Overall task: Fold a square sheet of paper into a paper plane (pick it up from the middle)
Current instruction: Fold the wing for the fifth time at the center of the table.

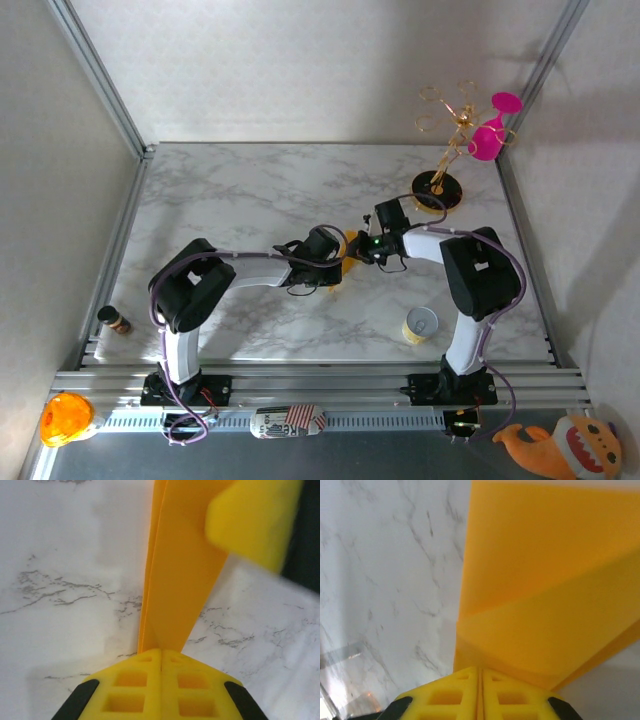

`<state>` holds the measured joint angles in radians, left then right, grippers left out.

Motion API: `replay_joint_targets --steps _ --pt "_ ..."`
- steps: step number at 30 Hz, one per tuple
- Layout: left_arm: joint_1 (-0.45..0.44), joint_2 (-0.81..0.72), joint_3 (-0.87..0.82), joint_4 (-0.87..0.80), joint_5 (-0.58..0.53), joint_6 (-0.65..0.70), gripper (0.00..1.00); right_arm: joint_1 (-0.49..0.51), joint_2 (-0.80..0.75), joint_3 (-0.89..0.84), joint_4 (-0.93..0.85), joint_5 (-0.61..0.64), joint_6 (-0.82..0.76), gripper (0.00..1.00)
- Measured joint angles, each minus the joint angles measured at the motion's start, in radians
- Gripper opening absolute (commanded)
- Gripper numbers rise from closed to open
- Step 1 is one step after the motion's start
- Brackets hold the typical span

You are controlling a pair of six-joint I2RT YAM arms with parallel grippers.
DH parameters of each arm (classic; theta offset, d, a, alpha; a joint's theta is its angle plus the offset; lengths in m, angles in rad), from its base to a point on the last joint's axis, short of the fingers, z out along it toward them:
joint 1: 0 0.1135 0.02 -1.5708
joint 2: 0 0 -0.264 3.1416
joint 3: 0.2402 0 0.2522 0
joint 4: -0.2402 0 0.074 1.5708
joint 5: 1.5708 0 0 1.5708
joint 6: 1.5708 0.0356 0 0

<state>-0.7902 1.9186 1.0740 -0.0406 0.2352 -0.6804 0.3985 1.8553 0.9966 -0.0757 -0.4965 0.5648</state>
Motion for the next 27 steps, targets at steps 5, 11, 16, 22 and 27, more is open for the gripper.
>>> replay_joint_targets --steps 5,11,16,22,27 --pt "0.0 0.0 0.0 0.0 0.003 0.007 0.0 -0.019 0.008 0.061 0.0 0.033 -0.035 0.11" --pt "0.0 0.0 0.0 0.0 0.003 0.012 0.0 -0.032 0.053 0.079 -0.016 0.05 -0.066 0.12" --pt "0.0 0.0 0.0 0.0 0.004 0.016 0.0 -0.032 0.09 0.1 -0.032 0.048 -0.089 0.12" --pt "0.0 -0.001 0.005 -0.006 0.006 0.027 0.0 -0.032 0.103 0.119 -0.052 0.048 -0.106 0.12" --pt "0.0 -0.009 0.013 -0.026 0.007 0.029 0.08 -0.032 0.105 0.124 -0.061 0.051 -0.105 0.11"
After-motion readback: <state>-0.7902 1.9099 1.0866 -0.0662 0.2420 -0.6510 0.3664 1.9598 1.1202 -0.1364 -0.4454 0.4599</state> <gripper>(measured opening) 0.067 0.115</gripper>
